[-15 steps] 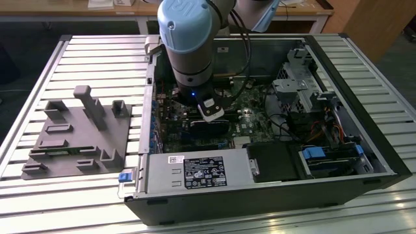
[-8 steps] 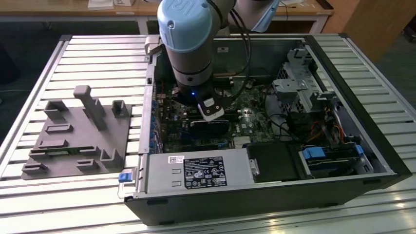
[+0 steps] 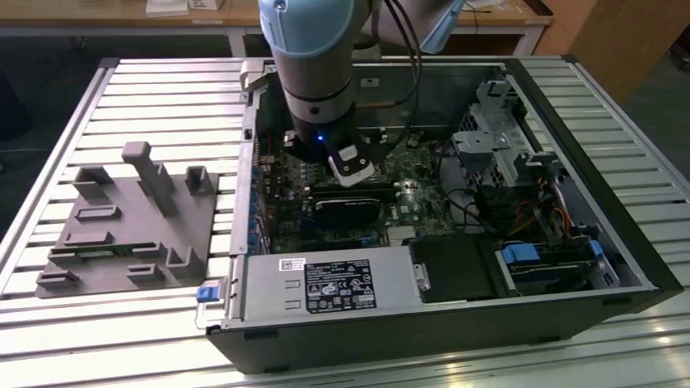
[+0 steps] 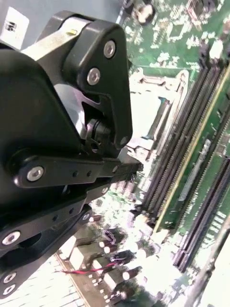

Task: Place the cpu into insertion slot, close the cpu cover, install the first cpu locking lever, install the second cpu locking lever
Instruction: 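Install the second cpu locking lever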

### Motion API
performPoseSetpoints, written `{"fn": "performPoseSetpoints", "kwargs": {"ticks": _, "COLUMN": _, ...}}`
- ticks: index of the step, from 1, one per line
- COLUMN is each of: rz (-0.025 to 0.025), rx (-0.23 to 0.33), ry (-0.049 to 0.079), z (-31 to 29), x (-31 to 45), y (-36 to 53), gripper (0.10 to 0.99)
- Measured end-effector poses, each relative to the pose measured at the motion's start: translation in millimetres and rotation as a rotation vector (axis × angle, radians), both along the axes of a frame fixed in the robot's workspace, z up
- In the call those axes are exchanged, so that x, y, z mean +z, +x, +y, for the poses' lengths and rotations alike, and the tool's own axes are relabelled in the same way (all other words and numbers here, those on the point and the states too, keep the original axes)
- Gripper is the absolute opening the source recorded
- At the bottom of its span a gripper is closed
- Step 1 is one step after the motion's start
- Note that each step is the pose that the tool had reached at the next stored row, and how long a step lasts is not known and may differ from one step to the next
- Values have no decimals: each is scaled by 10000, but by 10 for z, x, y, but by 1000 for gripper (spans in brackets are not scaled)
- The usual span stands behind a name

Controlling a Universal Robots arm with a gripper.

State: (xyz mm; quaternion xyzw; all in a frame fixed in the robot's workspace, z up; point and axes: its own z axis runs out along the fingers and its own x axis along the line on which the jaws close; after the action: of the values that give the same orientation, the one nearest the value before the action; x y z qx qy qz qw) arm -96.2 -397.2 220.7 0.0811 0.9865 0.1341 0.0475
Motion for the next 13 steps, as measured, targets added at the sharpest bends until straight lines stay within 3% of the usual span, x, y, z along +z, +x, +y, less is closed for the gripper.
{"fn": "performPoseSetpoints", "kwargs": {"ticks": 3, "rz": -1, "rx": -1, "ry": -38, "z": 0, "x": 60, "y": 2, "gripper": 106}}
{"fn": "performPoseSetpoints", "kwargs": {"ticks": 9, "rz": 4, "rx": -57, "ry": -578, "z": 0, "x": 68, "y": 107, "gripper": 106}}
{"fn": "performPoseSetpoints", "kwargs": {"ticks": 13, "rz": 4, "rx": -67, "ry": -711, "z": 53, "x": 61, "y": 160, "gripper": 106}}
